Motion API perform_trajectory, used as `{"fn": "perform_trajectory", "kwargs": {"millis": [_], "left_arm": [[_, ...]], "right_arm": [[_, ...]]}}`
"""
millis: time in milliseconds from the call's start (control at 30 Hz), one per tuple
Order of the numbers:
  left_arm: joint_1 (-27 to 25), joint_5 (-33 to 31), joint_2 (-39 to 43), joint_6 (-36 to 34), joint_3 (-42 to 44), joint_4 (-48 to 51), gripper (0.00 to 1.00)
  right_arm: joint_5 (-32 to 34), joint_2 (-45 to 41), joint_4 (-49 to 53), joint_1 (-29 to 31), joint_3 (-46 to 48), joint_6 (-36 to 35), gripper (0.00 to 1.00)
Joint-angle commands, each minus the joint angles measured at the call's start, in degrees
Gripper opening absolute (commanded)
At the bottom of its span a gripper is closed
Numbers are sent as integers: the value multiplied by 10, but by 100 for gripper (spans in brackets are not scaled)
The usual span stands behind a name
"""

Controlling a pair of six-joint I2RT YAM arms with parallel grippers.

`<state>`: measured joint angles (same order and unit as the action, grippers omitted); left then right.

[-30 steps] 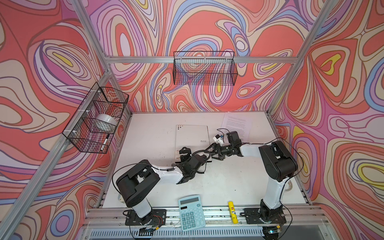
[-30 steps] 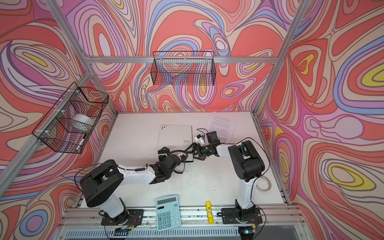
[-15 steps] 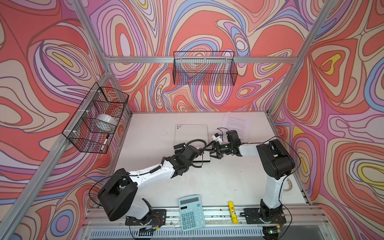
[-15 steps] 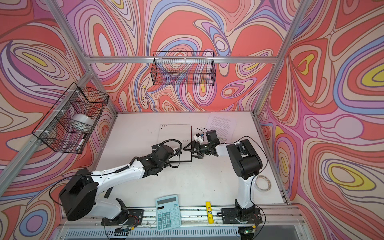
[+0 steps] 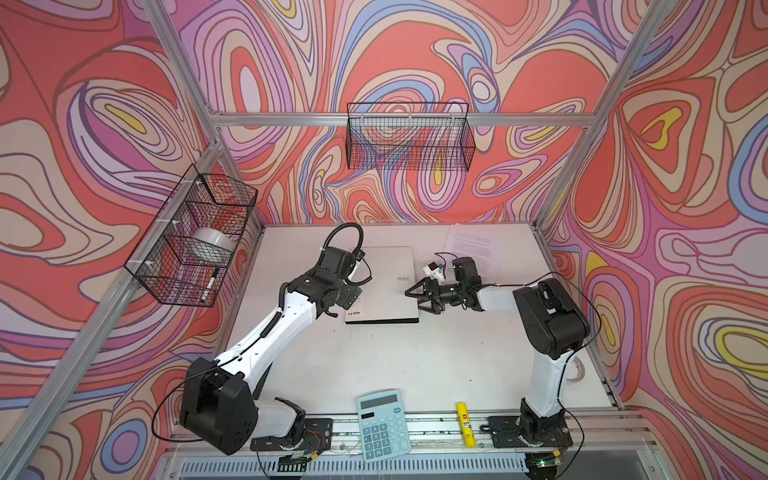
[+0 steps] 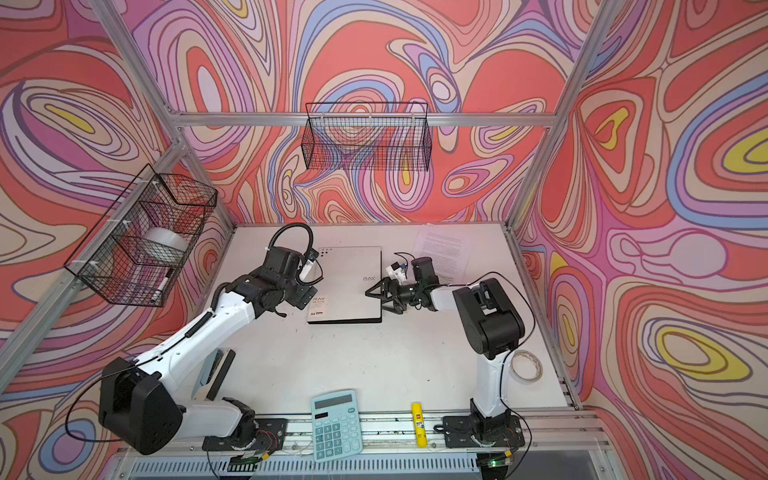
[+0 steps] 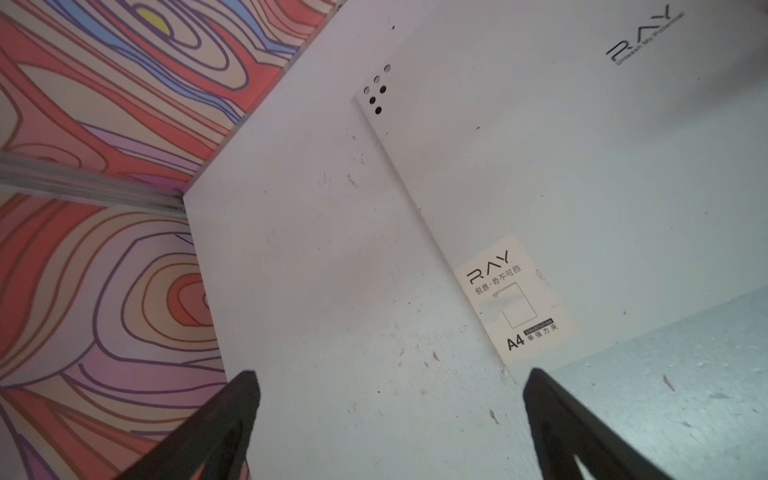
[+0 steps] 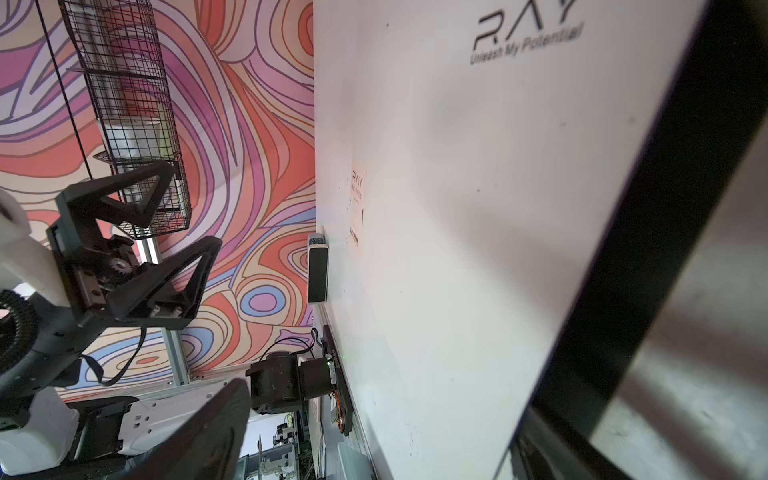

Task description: Put the files into the folder

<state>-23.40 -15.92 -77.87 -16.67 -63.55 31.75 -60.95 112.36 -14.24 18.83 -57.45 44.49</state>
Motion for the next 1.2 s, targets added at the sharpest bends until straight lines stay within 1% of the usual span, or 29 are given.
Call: {"fn": "perform_trajectory", "kwargs": {"millis": [0, 233, 333, 533, 667, 900, 1167], "left_arm": [[25, 41, -5, 57, -12, 45, 100], [108, 110, -48, 132, -34, 95, 100], [132, 143, -62, 149, -38, 105, 100], [139, 151, -97, 162, -60, 110, 100], [144, 162, -144, 175, -89, 120, 100], [164, 231, -221, 204, -133, 125, 100], [175, 270, -265, 216, -164, 120, 100]], "right_arm": [[-11, 5, -14, 3, -10, -1, 98], [-17, 16, -12, 3, -16, -2, 98], [-18, 16, -12, 3, -16, -4, 98], [-16, 17, -9, 3, -14, -6, 98], [-16, 15, -8, 3, -12, -7, 98], [-13, 12, -6, 3, -9, -11, 98], [-16, 18, -15, 3, -8, -9, 98]]}}
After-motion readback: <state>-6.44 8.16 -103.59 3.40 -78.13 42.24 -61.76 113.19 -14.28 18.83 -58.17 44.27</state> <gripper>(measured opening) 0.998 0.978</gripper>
